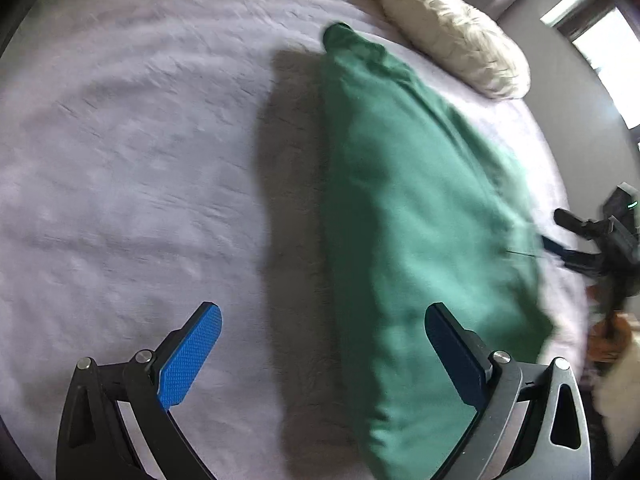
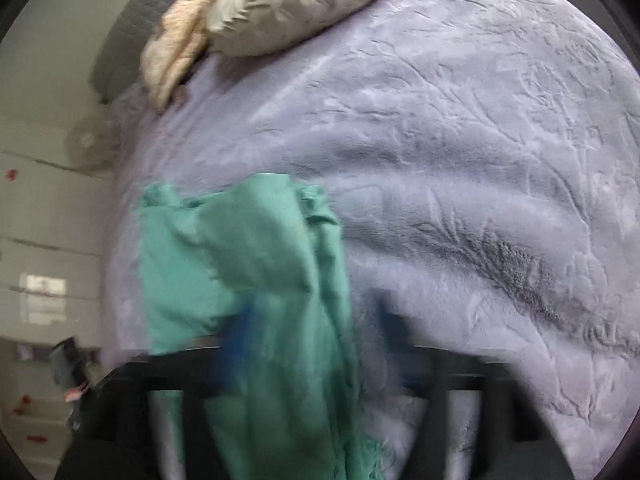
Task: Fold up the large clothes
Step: 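Grasp the folded green shirt's edge with the right tool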
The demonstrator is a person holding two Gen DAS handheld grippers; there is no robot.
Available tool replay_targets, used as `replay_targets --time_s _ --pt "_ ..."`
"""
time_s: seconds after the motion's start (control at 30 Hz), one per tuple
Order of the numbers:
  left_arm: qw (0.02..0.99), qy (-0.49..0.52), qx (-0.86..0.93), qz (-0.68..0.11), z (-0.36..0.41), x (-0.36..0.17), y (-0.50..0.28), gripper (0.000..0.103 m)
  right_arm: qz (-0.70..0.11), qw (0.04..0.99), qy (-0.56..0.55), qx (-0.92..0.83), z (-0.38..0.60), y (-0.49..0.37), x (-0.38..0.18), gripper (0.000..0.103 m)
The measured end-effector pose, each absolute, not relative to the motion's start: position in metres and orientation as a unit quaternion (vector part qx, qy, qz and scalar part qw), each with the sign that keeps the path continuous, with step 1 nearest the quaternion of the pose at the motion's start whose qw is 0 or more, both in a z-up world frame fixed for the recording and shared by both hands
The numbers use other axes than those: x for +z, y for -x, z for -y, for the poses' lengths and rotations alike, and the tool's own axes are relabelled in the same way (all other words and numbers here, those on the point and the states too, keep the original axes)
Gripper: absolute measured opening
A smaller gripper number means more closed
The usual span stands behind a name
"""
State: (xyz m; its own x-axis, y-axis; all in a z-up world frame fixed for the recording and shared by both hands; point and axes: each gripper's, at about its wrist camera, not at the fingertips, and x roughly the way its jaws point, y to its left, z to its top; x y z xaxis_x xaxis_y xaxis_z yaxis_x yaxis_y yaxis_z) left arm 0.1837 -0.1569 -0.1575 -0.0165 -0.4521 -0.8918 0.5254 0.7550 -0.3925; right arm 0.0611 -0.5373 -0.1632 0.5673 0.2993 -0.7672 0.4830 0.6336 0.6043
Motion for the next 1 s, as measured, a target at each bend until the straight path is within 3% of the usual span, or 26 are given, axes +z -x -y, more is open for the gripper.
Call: replay_targets --time_s 0.23,0.63,0.67,0.7,0.8,0.87,1.0 --pt "0.607 0.033 -0.423 -0.672 0.185 -0.194 -0.178 0.102 -0.482 0.732 -0.481 0.033 0.543 -0.075 -0.206 0.088" --pt "0.624 -0.052 -0.408 -0.664 0.231 -0.205 -0.143 0.100 -0.485 0.715 -0.491 0.115 0.536 -0.137 -0.237 0.086" --pt "0.627 -0.051 -0.410 -0.660 0.230 -0.201 -0.141 0.095 -0.487 0.714 -0.490 0.109 0.536 -0.137 -0.237 0.077" --pt "0.631 -0.050 -0.412 -0.656 0.229 -0.197 -0.140 0.085 -0.486 0.715 -0.491 0.107 0.536 -0.136 -0.236 0.053" --pt "0.637 -0.036 -0.431 -0.638 0.218 -0.180 -0.137 0.058 -0.466 0.713 -0.514 0.104 0.537 -0.125 -0.230 0.030" --pt "0.632 0.000 -0.441 -0.637 0.207 -0.168 -0.139 0.048 -0.445 0.712 -0.531 0.116 0.535 -0.117 -0.219 0.023" --pt "0.622 0.041 -0.462 -0.631 0.190 -0.143 -0.137 0.046 -0.415 0.714 -0.547 0.135 0.522 -0.108 -0.191 0.023"
